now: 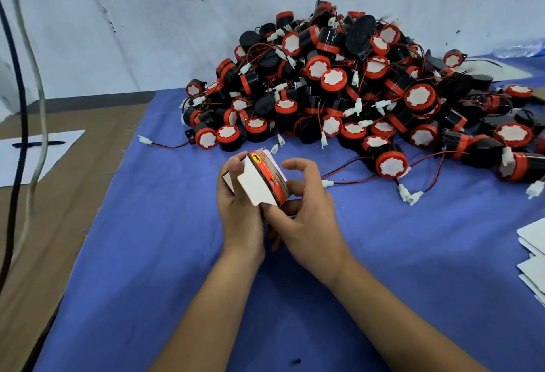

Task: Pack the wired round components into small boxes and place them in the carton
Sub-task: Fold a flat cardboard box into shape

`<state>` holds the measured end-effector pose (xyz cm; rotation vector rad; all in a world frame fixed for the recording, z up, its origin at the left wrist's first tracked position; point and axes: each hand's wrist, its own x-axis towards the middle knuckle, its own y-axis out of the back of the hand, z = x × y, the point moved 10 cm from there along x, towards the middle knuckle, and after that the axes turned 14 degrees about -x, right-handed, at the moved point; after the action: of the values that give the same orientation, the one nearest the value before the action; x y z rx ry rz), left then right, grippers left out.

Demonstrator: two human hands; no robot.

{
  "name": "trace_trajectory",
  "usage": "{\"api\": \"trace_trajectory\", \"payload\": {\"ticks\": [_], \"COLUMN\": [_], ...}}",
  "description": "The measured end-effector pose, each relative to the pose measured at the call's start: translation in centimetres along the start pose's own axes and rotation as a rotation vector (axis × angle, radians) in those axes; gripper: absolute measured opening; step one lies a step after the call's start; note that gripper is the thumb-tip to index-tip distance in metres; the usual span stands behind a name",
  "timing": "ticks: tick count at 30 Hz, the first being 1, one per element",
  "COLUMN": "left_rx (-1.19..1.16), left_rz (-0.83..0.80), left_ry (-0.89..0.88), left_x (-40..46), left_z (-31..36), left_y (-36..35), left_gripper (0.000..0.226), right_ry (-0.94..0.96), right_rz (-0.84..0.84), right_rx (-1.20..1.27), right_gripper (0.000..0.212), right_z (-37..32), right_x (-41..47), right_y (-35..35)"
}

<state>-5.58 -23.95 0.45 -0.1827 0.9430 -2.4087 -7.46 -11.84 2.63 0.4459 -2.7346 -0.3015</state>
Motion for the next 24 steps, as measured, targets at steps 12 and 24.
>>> {"api": "trace_trajectory", "payload": {"ticks": [12,24], "left_rx": [0.598,0.515], "left_rz": [-0.305,-0.455], "left_ry": [-0.407,-0.315], "left_x": [0.4,-1.1], "left_z": [3.5,0.9], "left_y": [-2.0,-4.3], "left_gripper": [0.05,0.048], "right_ry": [-0.066,-0.069], "right_rz": [-0.113,-0.01], "right_rx": [0.1,-0.076], "right_gripper": [0.039,0.022], "right_z": [0.3,2.1], "right_x": [1.0,1.8], "right_y": [0.1,1.6]}}
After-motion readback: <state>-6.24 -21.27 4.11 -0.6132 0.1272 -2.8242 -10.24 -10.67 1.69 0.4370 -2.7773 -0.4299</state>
